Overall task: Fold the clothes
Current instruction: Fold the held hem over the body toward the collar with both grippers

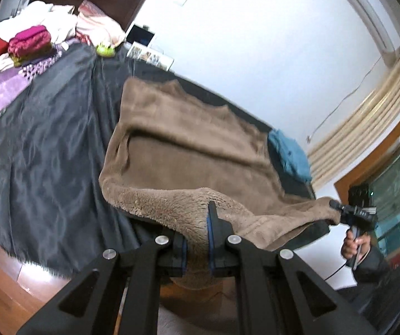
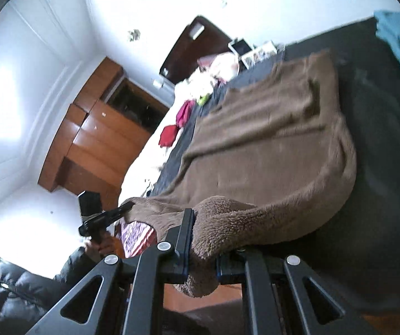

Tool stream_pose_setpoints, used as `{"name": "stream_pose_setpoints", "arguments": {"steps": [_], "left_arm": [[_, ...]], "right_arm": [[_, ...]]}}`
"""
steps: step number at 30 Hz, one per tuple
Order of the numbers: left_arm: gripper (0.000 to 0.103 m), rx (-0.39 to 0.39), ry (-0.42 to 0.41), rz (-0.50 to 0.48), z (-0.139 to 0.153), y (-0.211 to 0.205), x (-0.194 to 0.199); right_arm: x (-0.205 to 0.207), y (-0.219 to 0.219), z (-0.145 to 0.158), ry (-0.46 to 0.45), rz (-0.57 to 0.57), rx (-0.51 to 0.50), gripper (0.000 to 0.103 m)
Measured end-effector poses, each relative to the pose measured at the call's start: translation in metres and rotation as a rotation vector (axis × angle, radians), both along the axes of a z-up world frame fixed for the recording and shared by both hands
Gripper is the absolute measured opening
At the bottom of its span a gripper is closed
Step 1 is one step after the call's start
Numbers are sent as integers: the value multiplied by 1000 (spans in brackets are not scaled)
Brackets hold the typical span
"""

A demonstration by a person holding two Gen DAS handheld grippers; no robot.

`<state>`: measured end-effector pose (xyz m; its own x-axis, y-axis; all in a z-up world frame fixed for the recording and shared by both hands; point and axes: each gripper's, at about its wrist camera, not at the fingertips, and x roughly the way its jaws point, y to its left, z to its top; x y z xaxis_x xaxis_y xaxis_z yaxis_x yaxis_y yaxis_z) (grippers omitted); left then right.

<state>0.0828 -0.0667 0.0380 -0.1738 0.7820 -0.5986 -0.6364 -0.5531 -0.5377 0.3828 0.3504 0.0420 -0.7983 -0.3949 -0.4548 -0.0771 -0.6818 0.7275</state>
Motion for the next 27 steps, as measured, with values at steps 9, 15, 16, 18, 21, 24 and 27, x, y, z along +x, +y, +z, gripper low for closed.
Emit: {"name": "stream_pose_setpoints", "arguments": {"steps": [9,15,16,18,21,24,27], "left_arm": [[12,53,88,-7,63,36,-42],[12,43,102,-24,75,73,-87],[12,42,102,-25,75,78,-94],[12,48,97,-28,76,92,-114],[12,49,90,-27,75,110,-139],[12,36,75,-25,69,132,-169],[12,8,39,-17,54,153,-201]], "right_arm": [[-17,39,44,75,-118,40,13],[-46,61,59,96,-165,58,13],[-50,65,61,97,-173,59,13],[-62,74,63,96,-199,62,13],[-82,87,65,94,-232,66,13],[-105,101,65,85,-267,77,14],[-131,114,61,58,-300,94,14]]}}
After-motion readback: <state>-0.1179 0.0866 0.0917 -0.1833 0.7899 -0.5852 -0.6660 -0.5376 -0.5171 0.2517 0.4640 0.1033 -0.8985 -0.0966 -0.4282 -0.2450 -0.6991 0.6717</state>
